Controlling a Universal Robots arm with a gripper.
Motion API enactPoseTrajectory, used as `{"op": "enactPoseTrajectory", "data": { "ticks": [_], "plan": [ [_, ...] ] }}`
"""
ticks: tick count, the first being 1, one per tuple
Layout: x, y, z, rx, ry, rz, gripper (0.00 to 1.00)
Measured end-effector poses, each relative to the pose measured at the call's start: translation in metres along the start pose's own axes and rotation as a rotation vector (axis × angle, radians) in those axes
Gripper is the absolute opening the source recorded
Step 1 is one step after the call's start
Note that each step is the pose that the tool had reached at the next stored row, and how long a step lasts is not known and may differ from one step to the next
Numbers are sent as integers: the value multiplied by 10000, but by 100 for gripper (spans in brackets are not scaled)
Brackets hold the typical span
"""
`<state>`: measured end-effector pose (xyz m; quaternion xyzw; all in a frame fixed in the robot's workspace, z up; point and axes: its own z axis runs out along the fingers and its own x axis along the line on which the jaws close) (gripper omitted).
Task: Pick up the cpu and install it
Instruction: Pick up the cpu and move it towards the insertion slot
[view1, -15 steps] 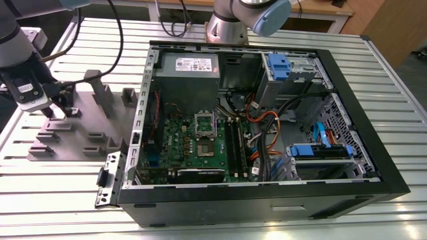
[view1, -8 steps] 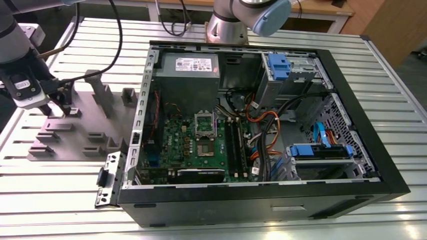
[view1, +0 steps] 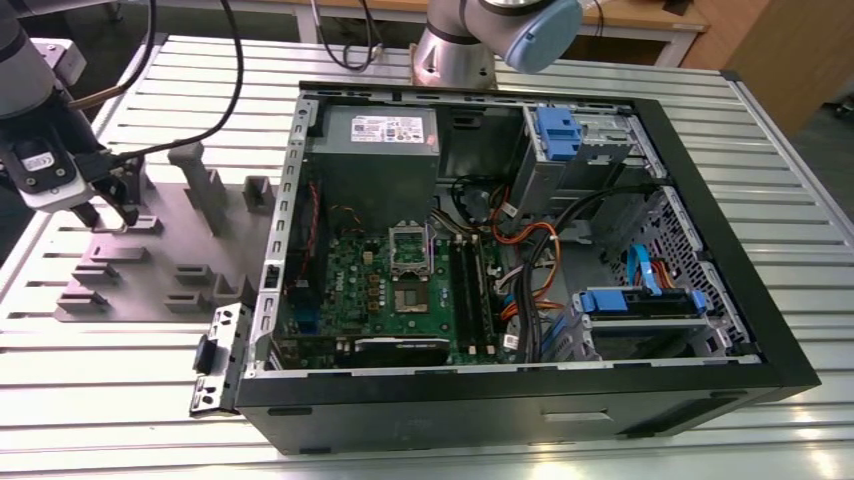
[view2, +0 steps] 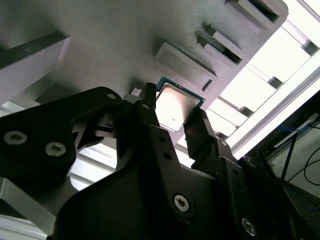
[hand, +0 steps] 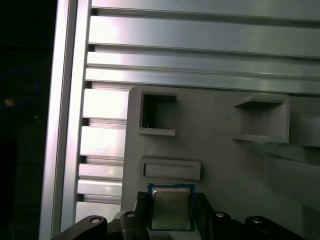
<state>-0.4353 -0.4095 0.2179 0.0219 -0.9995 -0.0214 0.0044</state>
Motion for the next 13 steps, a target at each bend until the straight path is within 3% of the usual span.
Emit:
{"op": "enactPoseTrajectory", "data": {
  "ticks": [13],
  "plan": [
    [0, 1, -30, 0, -1, 0, 47]
  ]
}}
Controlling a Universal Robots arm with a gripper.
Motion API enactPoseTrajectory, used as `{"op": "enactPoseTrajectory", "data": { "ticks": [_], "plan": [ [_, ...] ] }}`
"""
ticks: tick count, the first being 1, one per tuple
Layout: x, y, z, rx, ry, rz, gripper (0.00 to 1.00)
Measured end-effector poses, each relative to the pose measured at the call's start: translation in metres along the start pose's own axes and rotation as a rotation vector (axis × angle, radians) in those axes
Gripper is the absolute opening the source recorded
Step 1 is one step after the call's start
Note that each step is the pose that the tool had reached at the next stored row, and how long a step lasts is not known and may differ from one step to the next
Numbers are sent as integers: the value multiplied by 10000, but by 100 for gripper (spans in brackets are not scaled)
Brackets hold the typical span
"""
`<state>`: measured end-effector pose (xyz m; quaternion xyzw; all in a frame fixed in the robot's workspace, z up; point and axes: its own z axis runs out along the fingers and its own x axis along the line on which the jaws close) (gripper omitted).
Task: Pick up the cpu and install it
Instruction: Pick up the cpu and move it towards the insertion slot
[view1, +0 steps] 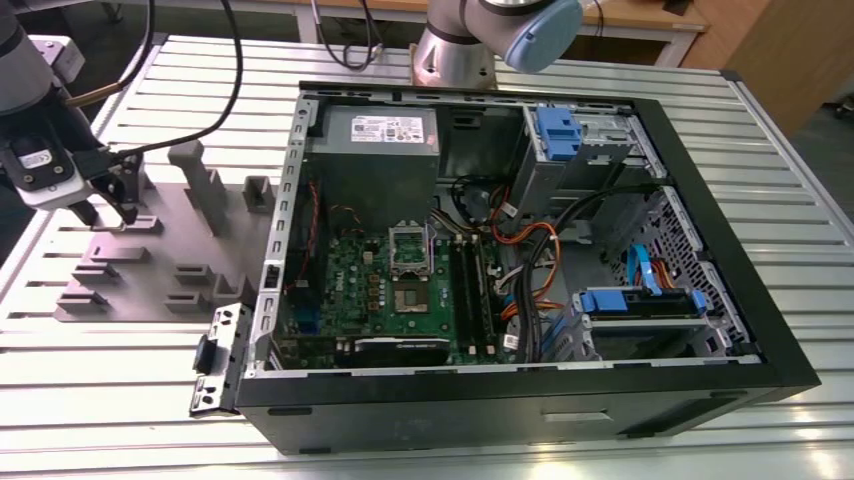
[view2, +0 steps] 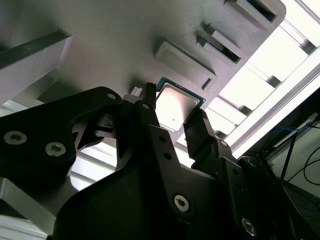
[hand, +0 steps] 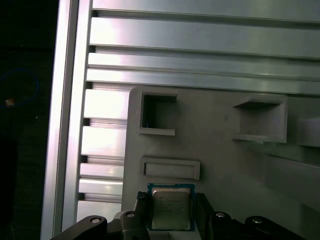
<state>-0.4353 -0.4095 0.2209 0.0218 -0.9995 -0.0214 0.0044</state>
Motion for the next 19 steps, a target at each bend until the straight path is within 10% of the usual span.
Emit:
{"op": "enactPoseTrajectory", "data": {
  "ticks": [19],
  "plan": [
    [1, 4, -95, 1, 1, 0, 47]
  ]
}}
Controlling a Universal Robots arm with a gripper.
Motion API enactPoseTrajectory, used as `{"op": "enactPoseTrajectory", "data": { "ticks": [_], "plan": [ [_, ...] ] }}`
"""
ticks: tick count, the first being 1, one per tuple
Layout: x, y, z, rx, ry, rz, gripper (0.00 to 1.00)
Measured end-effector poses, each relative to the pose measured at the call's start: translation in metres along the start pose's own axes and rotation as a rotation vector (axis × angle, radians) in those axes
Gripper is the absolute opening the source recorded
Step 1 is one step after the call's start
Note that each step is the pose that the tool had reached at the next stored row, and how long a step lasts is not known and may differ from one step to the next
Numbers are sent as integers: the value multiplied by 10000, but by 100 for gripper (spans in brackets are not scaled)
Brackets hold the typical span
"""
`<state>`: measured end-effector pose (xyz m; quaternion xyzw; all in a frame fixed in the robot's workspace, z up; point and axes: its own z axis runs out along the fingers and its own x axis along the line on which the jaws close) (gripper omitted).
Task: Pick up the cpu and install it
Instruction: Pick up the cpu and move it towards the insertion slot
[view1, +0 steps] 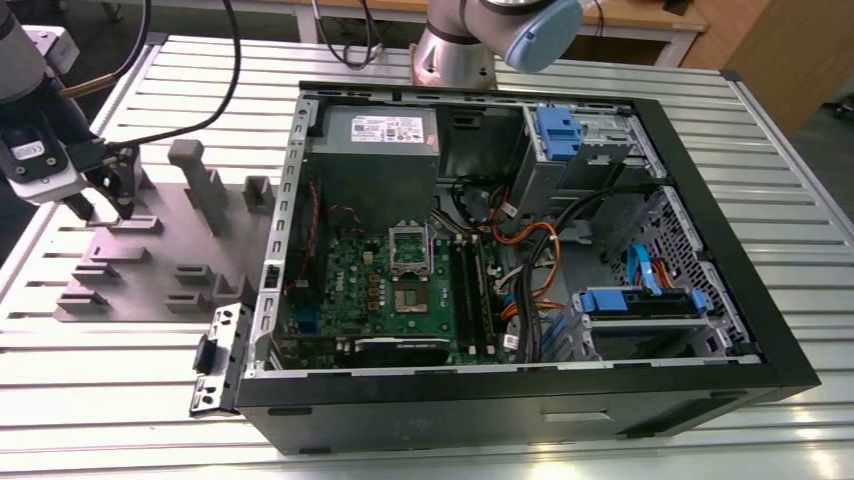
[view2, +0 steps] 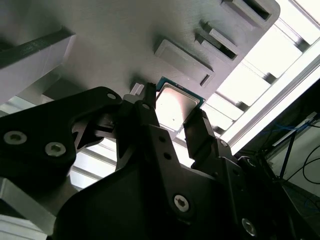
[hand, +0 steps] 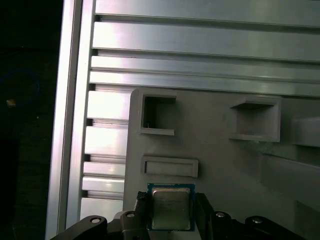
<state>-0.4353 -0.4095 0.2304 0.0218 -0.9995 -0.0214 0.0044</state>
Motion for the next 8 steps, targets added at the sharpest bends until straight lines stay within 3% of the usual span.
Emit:
{"op": "enactPoseTrajectory", "data": {
  "ticks": [8],
  "plan": [
    [0, 1, -23, 0, -1, 0, 47]
  ]
}}
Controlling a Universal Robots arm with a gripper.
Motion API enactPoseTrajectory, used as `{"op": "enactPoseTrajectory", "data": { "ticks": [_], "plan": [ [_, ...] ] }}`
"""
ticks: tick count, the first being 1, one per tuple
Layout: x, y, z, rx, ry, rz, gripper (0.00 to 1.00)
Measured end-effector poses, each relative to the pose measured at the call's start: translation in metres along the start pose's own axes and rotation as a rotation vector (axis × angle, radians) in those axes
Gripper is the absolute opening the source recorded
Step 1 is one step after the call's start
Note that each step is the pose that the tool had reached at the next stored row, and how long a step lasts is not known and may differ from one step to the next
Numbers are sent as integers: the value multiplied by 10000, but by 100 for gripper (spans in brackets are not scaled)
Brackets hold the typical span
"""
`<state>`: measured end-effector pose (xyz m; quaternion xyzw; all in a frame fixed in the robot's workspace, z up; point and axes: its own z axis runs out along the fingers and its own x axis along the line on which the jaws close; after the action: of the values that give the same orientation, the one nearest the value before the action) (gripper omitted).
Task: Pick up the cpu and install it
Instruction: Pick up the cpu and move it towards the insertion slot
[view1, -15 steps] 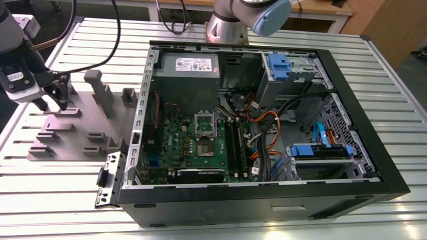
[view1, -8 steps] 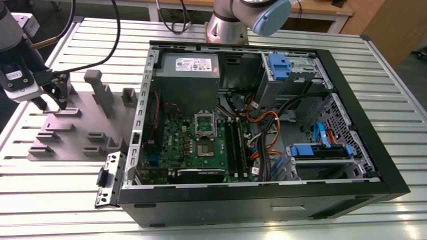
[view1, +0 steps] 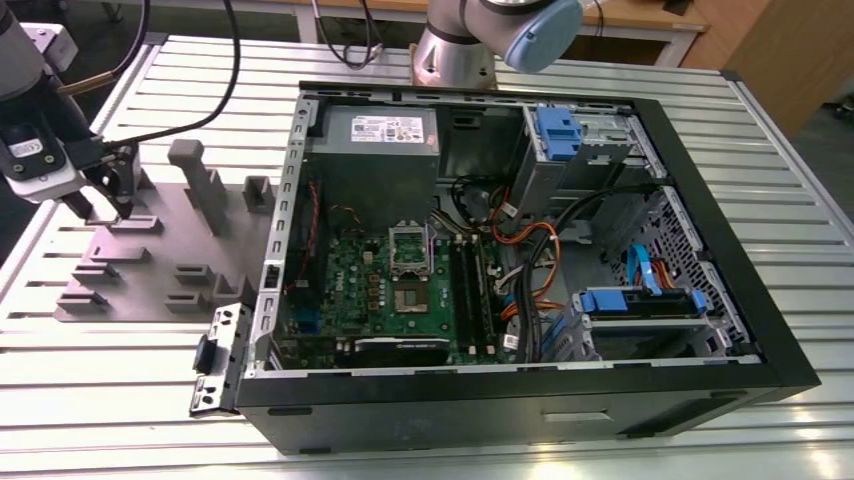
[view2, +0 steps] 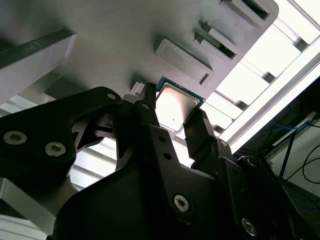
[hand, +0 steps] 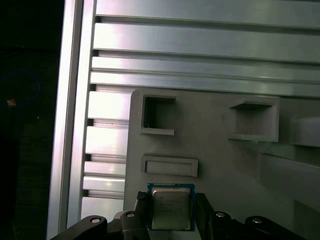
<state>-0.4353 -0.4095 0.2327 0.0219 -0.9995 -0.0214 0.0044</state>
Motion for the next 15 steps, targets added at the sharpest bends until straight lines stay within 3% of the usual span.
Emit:
{"op": "enactPoseTrajectory", "data": {
  "ticks": [12, 13, 15],
  "plan": [
    [0, 1, -15, 11, 1, 0, 47],
    [0, 2, -15, 85, 5, 0, 47],
    [0, 2, -25, 91, 5, 1, 47]
  ]
}}
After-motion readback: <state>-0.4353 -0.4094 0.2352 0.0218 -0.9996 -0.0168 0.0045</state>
